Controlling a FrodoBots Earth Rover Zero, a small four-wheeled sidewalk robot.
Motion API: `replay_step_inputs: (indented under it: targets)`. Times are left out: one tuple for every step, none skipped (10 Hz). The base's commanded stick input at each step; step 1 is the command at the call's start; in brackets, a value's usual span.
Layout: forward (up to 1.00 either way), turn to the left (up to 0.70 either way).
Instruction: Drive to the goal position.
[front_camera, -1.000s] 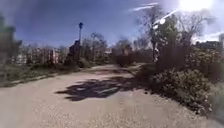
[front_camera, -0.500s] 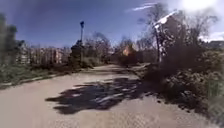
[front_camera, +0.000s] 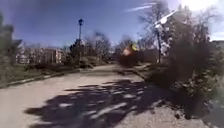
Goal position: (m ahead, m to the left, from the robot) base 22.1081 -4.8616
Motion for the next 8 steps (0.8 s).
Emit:
replay_step_inputs:
  targets:
    - [1.0,0.0]
    - [1.0,0.0]
    - [1.0,0.0]
    - [1.0,0.0]
    - [1.0,0.0]
    - [1.0,0.0]
    - [1.0,0.0]
    - [1.0,0.0]
